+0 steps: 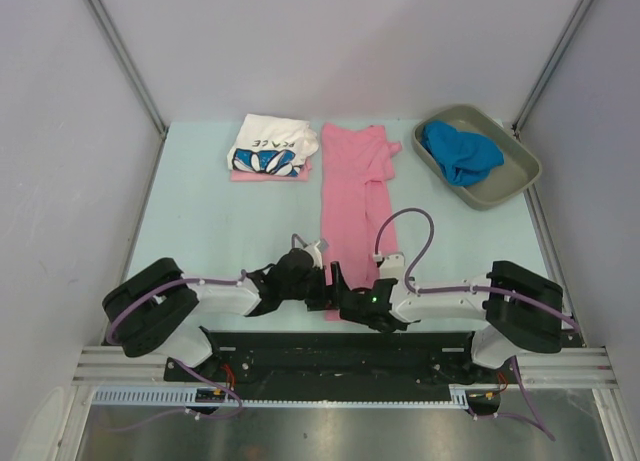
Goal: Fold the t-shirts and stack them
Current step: Fold the tshirt
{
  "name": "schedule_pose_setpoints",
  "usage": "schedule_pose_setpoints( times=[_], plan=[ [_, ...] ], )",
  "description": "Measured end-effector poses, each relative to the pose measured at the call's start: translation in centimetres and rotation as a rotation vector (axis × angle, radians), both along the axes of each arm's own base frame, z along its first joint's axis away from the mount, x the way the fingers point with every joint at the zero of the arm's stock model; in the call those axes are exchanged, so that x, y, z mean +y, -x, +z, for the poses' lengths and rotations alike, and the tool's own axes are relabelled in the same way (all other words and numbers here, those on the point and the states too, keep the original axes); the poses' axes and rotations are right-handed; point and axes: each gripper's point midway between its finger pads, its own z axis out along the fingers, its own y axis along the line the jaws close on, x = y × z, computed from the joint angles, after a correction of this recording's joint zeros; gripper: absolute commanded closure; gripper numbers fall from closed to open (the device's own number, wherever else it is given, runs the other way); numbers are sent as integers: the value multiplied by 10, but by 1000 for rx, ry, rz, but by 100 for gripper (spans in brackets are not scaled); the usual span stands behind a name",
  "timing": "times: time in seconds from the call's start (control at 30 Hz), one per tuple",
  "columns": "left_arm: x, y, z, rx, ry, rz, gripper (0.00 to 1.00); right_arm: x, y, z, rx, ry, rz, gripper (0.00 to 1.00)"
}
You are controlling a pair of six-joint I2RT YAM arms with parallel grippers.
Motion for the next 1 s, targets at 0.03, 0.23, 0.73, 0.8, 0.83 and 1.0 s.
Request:
schedule_pose_setpoints(
  times=[0.03,0.23,0.73,0.8,0.83,1.0],
  plan=[
    [0,0,0,0,1,0,18,-1,3,1,0,1,2,51],
    [0,0,0,-1,2,0,18,2,26,4,12,-4,36,51],
    [12,6,2,15,-43,11,16,6,33,32,-4,-193,-3,48],
    [19,9,4,24,-72,16,16,10,26,41,-18,-283,-14,47],
    [23,11,5,30,-88,20,16,12,23,45,-23,-325,-18,44],
    [41,23,25,40,-96,32,13,19,18,62,-36,-534,-16,35]
  ],
)
